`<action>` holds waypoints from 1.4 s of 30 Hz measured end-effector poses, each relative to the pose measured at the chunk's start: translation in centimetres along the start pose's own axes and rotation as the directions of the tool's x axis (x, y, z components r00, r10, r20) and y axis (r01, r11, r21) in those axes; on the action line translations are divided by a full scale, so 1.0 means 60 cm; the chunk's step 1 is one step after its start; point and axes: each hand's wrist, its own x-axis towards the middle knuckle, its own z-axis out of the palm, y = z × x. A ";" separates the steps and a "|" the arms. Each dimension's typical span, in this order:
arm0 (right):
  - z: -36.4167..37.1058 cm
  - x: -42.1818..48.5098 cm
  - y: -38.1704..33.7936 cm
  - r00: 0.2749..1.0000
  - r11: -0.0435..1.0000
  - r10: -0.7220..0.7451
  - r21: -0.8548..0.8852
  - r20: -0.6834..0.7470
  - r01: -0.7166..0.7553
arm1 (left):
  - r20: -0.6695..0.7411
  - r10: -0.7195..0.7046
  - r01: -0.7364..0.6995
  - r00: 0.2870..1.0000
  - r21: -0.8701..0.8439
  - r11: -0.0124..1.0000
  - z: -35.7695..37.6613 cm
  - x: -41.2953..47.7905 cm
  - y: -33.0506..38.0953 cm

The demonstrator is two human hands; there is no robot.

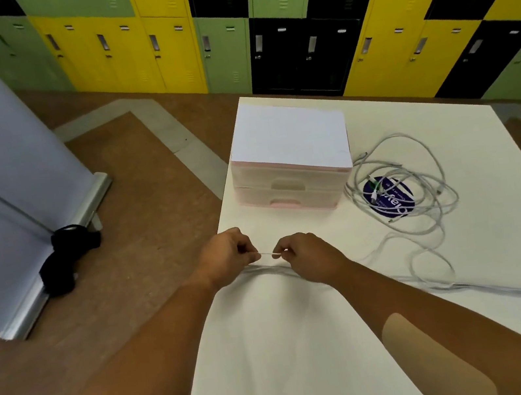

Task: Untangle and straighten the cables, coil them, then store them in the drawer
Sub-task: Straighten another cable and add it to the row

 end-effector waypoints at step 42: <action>0.019 -0.018 0.033 0.986 0.985 0.072 -0.146 -0.152 -0.095 | -0.127 -0.170 0.185 0.977 0.120 0.975 -0.041 -0.074 -0.120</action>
